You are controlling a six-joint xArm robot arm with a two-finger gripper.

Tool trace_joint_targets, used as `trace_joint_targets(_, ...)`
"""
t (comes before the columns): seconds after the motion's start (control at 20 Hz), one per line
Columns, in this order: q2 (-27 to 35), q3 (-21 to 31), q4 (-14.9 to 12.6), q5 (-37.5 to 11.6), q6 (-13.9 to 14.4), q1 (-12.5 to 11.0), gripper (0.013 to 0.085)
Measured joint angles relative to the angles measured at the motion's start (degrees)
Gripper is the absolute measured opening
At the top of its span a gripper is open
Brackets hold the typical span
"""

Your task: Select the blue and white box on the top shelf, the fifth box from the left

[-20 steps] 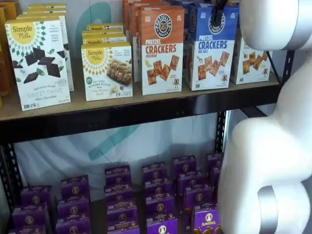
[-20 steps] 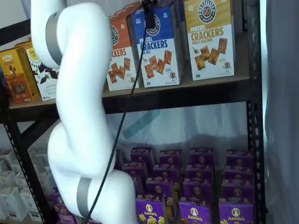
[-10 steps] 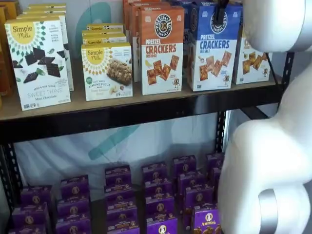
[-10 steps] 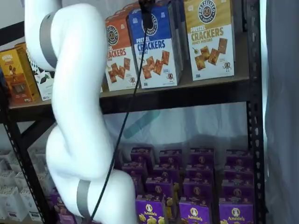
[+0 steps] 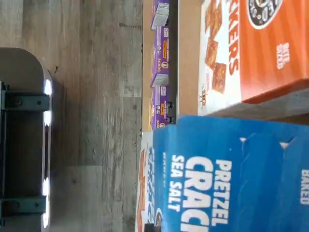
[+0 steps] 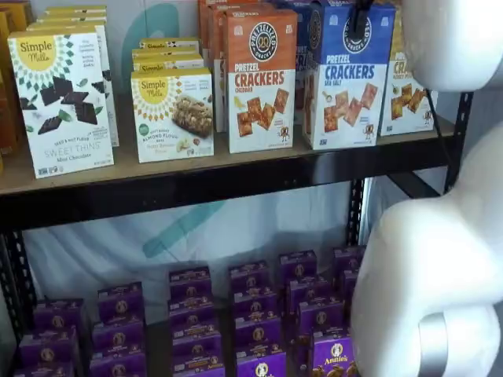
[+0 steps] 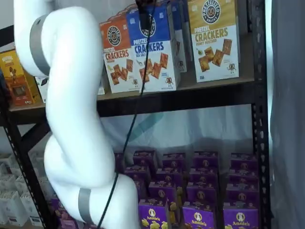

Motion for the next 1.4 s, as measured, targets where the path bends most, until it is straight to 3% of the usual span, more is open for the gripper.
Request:
trace_joint_targets(0.55,-10.5,9.6,1.9,2.1,0.3,-0.7,0.0610)
trace_joint_targets(1.4,-24.2,25.5,3.4,-1.2,-1.0,-2.3,0.0610)
